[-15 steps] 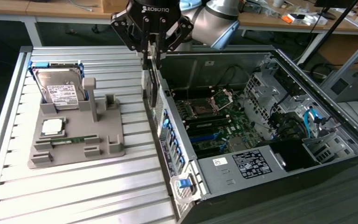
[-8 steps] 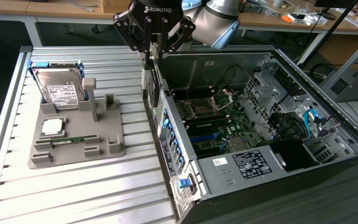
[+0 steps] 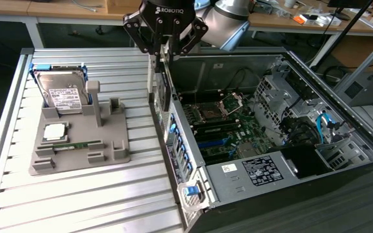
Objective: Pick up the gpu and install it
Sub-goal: 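Pick up the gpu and move the gpu toward the slot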
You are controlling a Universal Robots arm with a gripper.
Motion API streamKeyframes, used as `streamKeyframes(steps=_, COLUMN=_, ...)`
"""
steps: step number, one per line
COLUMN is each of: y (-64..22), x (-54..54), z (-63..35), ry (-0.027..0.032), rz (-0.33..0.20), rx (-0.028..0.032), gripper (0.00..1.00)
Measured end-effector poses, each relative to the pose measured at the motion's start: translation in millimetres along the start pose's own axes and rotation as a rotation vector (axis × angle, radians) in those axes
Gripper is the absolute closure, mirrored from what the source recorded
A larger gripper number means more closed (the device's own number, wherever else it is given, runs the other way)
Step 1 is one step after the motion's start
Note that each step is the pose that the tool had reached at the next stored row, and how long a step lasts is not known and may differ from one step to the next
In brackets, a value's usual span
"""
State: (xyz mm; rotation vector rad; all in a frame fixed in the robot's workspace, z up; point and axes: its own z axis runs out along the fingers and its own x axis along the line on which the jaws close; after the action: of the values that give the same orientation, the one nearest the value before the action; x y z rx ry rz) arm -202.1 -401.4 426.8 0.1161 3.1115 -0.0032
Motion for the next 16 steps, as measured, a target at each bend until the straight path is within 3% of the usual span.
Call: streamKeyframes(steps=16, y=-0.4, x=-11.5, z=0.3, ry=0.0000, rz=0.000, rx=0.0002, gripper=0.73)
